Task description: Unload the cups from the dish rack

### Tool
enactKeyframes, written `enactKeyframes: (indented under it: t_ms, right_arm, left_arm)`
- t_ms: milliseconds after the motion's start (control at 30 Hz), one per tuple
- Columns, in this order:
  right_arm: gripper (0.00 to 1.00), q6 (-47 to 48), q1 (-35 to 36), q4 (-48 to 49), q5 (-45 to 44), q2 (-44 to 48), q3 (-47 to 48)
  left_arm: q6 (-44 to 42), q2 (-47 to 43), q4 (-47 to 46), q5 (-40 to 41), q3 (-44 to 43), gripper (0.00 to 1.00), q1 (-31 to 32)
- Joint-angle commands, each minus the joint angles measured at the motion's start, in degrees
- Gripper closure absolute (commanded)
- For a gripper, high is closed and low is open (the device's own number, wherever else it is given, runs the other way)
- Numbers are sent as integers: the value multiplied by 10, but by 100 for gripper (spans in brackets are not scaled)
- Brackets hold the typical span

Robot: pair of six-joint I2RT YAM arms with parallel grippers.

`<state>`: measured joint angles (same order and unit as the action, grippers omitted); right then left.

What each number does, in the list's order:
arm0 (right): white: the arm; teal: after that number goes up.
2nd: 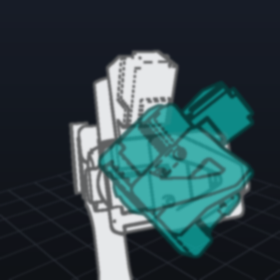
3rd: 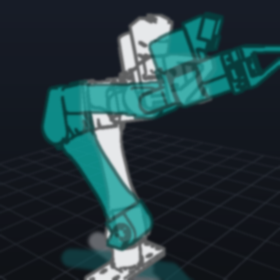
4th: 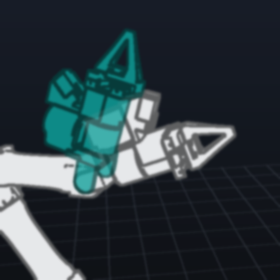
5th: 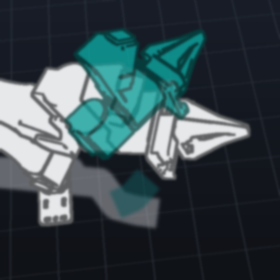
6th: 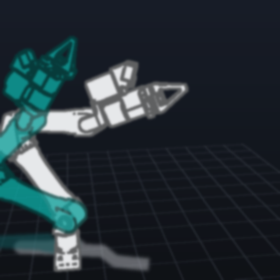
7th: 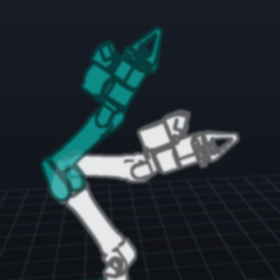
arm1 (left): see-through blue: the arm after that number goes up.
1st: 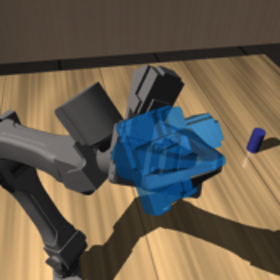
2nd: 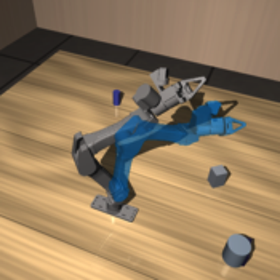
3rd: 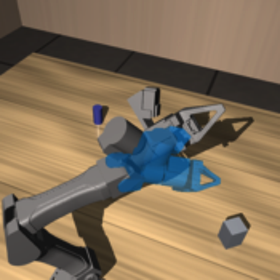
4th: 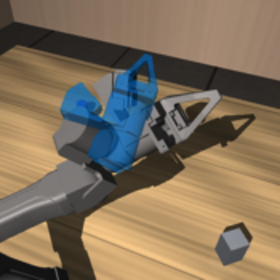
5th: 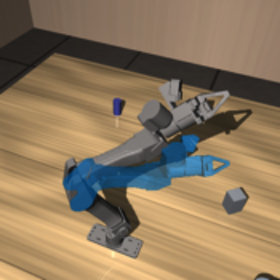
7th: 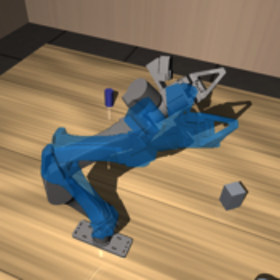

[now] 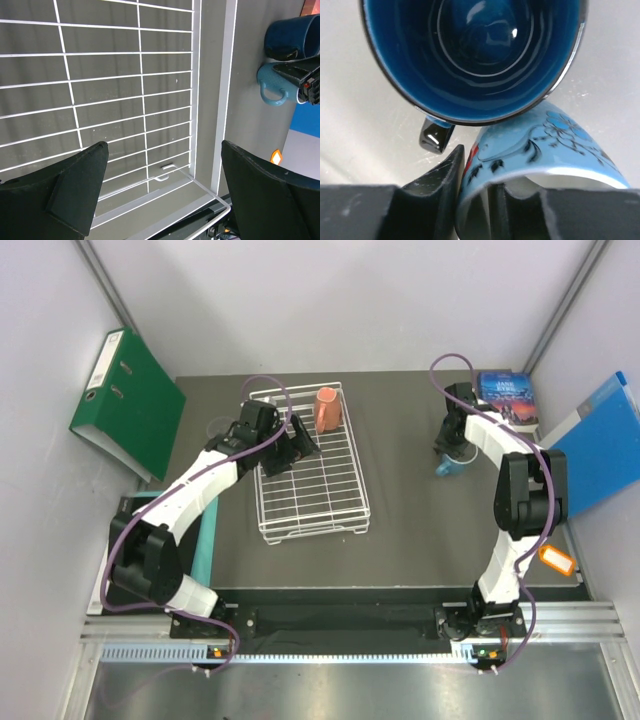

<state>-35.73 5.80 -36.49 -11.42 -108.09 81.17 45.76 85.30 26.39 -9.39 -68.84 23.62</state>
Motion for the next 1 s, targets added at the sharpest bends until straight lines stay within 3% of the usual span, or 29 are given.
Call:
enactKeyframes:
  t_ms: [0, 167, 367, 700, 967]
  right_arm:
    - [71, 2, -5, 12, 22, 24, 22]
    - [53, 0, 1, 4, 26, 54, 25]
    - [44, -8, 7, 2, 39, 93, 23]
    - [38, -18, 18, -7, 70, 156, 66]
    - [37, -3, 25, 42, 95, 220, 35]
  left_arm:
    - [-13, 5, 0, -4, -27, 1, 0]
    - [-19, 8, -3, -10, -34, 1, 0]
    - [-23, 7, -3, -12, -38, 1, 0]
    - [-24, 8, -6, -6, -43, 1, 0]
    - [-14, 33, -28, -7, -67, 1, 0]
